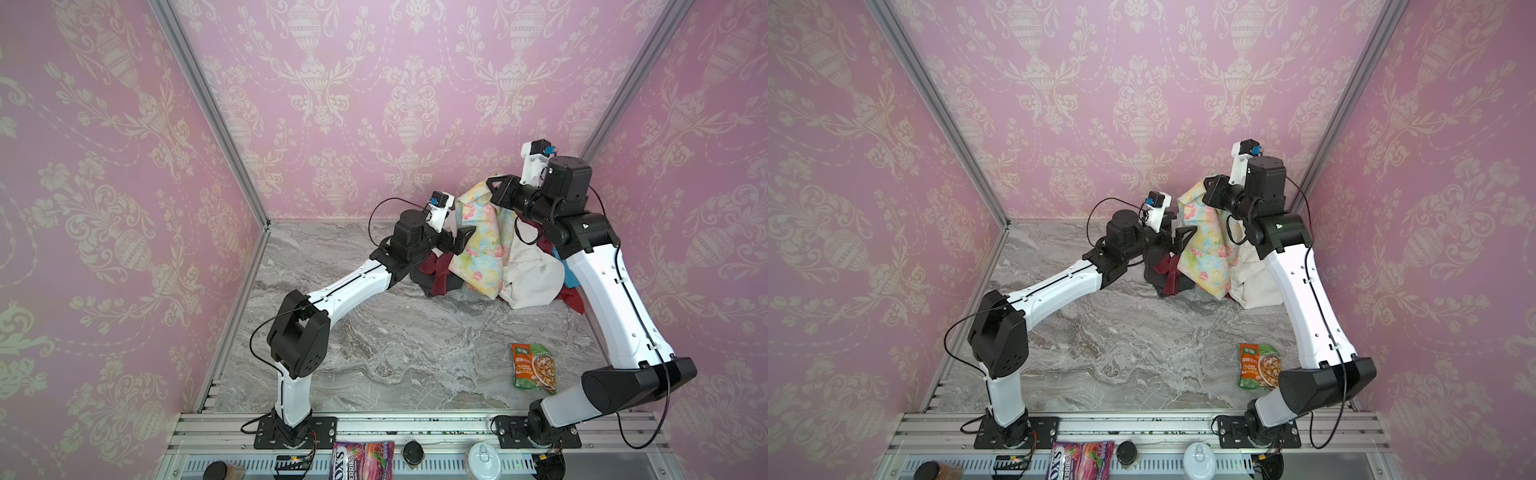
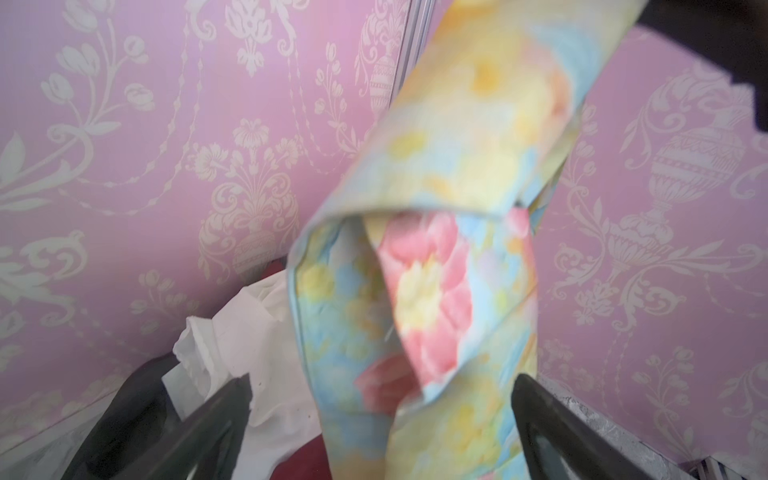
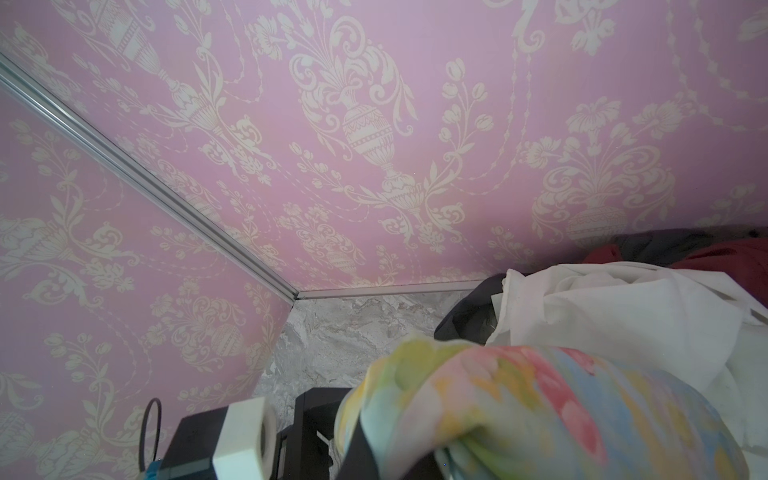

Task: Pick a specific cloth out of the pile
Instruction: 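Grasp the raised floral cloth with the left gripper beside the right gripper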

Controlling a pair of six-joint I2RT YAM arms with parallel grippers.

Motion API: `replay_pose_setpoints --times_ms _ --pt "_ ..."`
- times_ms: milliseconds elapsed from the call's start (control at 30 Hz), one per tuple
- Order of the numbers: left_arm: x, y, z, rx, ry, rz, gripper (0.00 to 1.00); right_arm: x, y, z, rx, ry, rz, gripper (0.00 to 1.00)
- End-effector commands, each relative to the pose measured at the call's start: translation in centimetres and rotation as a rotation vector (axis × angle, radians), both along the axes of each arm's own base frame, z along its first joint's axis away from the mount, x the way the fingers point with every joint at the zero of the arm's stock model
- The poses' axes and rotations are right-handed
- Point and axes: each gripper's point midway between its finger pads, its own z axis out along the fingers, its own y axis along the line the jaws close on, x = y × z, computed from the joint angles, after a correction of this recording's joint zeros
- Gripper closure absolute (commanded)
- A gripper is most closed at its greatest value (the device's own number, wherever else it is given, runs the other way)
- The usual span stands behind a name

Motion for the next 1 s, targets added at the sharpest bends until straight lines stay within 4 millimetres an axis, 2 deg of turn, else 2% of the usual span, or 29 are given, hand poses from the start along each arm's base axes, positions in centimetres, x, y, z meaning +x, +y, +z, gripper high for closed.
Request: replay_pose_setpoints --times_ms 0,367,533,767,833,967 --pt "0.6 -0.5 2.4 -0.087 -0.041 -0.053 0.01 -1.1 0.7 2.0 0.004 -0.068 0.032 1.00" --pt "2.8 -0.6 3.8 -0.140 -0.096 -0.038 0.01 -1.1 1.3 0.9 0.040 -0.048 0.060 1.00" --pt "2.7 -0.6 4.7 -0.136 -0.135 -0.041 0.01 -1.0 1.4 0.3 0.040 -0.036 0.063 1.00" --pt "2.3 -0.1 4.8 -0.089 -0.195 -0.026 0.01 -0.7 1.7 -0.5 0.042 -0.023 0.076 1.00" --pt "2.1 -0.3 4.8 -0.067 -0.212 -0.038 0.04 -0.8 1.8 -0.7 0.049 -0.022 0.081 1.00" --pt "1.8 -0.7 4.8 -0.050 -0.221 -0.071 0.24 -0.6 1.9 -1.1 0.058 -0.012 0.084 1.00"
